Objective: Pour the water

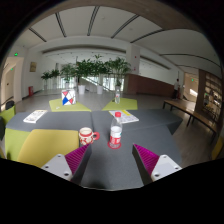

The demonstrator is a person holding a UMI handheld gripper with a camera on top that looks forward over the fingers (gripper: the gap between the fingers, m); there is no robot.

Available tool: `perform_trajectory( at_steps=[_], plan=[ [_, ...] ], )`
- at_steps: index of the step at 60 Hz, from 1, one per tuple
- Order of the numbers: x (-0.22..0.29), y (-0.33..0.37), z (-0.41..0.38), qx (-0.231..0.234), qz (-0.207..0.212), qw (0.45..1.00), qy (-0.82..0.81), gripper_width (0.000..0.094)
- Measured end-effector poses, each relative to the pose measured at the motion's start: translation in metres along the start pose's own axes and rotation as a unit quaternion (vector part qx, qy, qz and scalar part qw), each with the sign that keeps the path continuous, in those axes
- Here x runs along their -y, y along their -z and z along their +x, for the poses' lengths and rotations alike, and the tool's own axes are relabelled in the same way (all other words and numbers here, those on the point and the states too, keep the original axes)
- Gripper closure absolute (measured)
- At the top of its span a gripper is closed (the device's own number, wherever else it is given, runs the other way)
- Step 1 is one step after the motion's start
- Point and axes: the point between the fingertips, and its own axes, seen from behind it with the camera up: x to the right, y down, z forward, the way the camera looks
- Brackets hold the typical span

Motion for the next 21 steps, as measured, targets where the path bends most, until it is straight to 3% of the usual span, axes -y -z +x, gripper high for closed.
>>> perform_trajectory(
  at_steps=[21],
  plan=[
    [0.006, 0.027, -0.006, -0.017, 0.016, 1.000, 0.008, 0.0086]
  ],
)
